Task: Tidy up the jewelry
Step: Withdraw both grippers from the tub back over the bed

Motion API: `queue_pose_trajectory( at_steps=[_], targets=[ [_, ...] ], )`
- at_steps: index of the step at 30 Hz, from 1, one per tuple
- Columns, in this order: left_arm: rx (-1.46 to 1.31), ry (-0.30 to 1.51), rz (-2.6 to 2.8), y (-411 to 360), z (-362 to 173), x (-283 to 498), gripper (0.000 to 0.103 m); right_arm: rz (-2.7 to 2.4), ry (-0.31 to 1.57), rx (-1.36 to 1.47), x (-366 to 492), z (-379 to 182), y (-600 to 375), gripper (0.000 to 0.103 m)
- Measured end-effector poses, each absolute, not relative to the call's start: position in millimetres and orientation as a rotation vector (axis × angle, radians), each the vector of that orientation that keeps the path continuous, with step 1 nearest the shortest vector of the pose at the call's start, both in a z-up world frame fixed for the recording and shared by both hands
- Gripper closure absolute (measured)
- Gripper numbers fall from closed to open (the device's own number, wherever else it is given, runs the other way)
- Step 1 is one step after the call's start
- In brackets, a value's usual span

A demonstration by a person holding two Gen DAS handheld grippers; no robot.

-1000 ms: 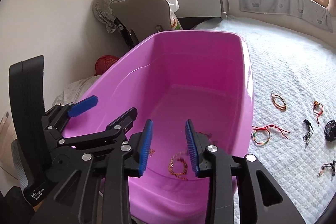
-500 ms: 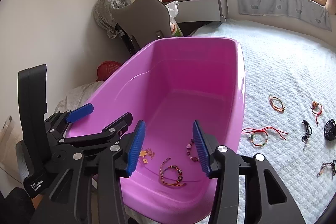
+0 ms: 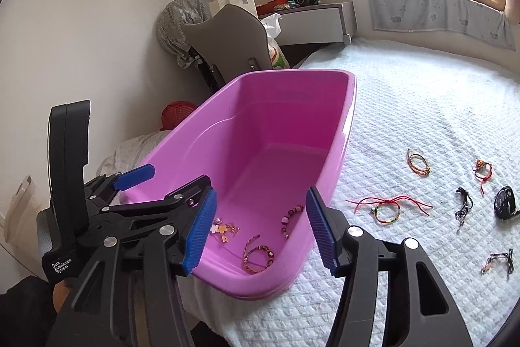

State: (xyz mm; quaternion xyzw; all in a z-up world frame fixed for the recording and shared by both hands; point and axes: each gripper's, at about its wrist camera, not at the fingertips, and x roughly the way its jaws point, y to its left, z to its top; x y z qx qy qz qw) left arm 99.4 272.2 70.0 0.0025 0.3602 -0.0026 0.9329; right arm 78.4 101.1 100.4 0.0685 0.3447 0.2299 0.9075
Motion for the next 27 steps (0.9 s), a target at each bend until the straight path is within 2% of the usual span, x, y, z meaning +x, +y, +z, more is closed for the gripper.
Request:
queue_pose_trajectory(
  at_steps=[12, 27],
  targets=[
    [0.014, 0.731, -0.031, 222.1, 84.1, 64.6, 0.011, 0.458, 0.739, 0.187, 49.0, 91.7, 33.7, 0.046],
    [0.149, 0.736, -0.120, 121.5, 70.5, 20.5, 0.009, 0.324, 0.794, 0.226, 3.4, 36.1, -82.7, 0.043]
  ],
)
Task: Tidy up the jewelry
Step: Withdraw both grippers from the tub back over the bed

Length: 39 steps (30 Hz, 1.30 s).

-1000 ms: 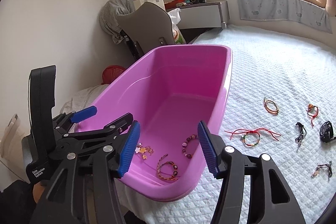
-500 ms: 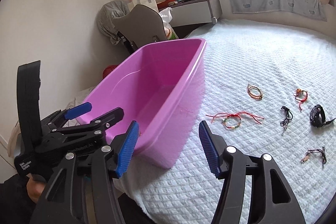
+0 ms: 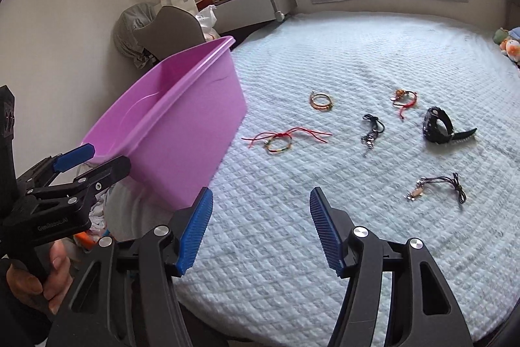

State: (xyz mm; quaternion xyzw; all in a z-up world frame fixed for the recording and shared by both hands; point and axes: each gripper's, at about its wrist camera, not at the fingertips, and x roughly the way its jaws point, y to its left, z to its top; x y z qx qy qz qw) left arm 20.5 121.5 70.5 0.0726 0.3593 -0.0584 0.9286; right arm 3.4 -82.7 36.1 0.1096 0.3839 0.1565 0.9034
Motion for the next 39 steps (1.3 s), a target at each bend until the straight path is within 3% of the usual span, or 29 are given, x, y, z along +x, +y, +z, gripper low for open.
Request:
queue_pose_trajectory(
  at_steps=[17, 39],
  targets=[
    [0.083, 0.832, -0.141, 41.6, 14.9, 34.4, 0.008, 0.116, 0.823, 0.285, -10.8, -14.1, -203.2, 0.042],
    [0.039, 0.973, -0.020, 30.8, -67.1, 132.6, 0.008, -0.026, 0.918, 0.241, 63.1, -88.6, -274.5, 0.040]
  ],
)
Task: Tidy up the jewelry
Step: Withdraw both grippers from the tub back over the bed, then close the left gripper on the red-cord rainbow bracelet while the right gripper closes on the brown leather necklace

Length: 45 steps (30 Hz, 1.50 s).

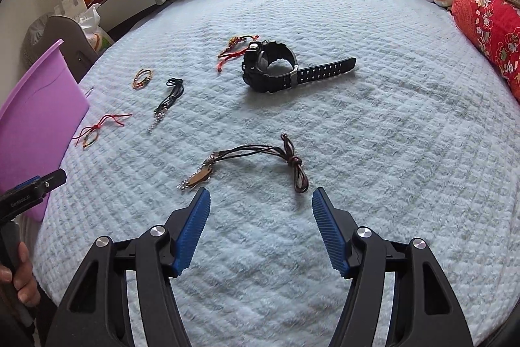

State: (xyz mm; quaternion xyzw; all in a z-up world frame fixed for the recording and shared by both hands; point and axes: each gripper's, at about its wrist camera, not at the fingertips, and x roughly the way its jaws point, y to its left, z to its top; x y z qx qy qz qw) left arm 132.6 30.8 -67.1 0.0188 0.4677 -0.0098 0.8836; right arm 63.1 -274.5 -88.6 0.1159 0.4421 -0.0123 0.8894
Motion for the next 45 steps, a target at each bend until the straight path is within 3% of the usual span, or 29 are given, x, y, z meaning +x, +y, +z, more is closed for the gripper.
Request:
queue_pose_trajectory(
  at_steps=[38, 40, 45],
  targets=[
    [0.005, 0.957, 0.006, 26.8, -121.5, 244.1, 0.006, -0.103, 0.901, 0.149, 112.6, -124.7, -273.5, 0.034],
    [-0.004, 0.944, 0.004, 27.0, -120.3, 242.0, 0.008, -0.109, 0.902, 0.139, 112.6, -124.5, -272.3, 0.034],
    [0.019, 0.898, -0.007, 20.4, -113.1, 229.8, 0.049, -0.118, 0.894, 0.148, 109.3, -122.7, -273.1, 0.045]
  ],
)
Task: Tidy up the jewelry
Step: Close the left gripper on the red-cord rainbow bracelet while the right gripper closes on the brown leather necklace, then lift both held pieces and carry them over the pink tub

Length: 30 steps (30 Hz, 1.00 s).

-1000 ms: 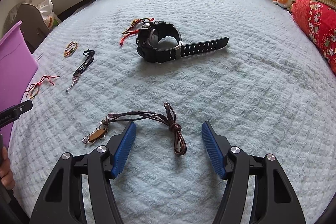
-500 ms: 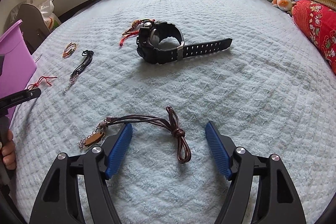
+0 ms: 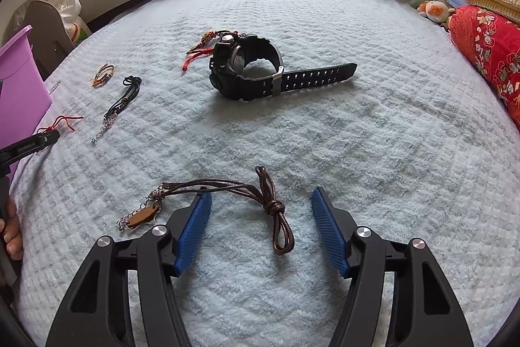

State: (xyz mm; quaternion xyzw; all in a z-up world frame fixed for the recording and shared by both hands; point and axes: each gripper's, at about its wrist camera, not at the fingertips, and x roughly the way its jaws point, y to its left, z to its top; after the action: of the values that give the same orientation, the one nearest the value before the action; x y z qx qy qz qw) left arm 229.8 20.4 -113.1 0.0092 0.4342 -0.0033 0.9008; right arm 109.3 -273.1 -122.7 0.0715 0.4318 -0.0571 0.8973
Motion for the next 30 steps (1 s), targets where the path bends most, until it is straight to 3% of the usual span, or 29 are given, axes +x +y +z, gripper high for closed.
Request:
queue_pose_trajectory(
  at_steps=[1, 3, 5, 6, 9, 11, 30],
  targets=[
    [0.033, 0.894, -0.002, 19.7, -111.7, 226.7, 0.051, -0.118, 0.893, 0.152, 108.1, -122.3, -274.5, 0.046],
    [0.044, 0.885, -0.018, 15.6, -110.7, 222.5, 0.072, -0.136, 0.892, 0.150, 106.6, -121.5, -275.7, 0.058],
    [0.069, 0.866, -0.042, 10.4, -108.8, 216.0, 0.087, -0.134, 0.892, 0.156, 105.2, -121.0, -278.4, 0.062],
    [0.078, 0.860, -0.051, 8.3, -108.2, 213.0, 0.090, -0.142, 0.891, 0.153, 104.5, -120.4, -278.3, 0.071],
    [0.092, 0.851, -0.032, 4.3, -105.5, 206.8, 0.094, -0.152, 0.886, 0.178, 101.6, -118.3, -286.4, 0.090],
    [0.083, 0.858, -0.037, 4.1, -103.8, 202.5, 0.094, -0.143, 0.885, 0.202, 99.7, -116.7, -290.7, 0.093],
    [0.065, 0.842, -0.220, -0.9, -55.1, 132.3, 0.094, -0.110, 0.784, 0.231, 36.8, -47.2, -276.3, 0.093]
  ],
)
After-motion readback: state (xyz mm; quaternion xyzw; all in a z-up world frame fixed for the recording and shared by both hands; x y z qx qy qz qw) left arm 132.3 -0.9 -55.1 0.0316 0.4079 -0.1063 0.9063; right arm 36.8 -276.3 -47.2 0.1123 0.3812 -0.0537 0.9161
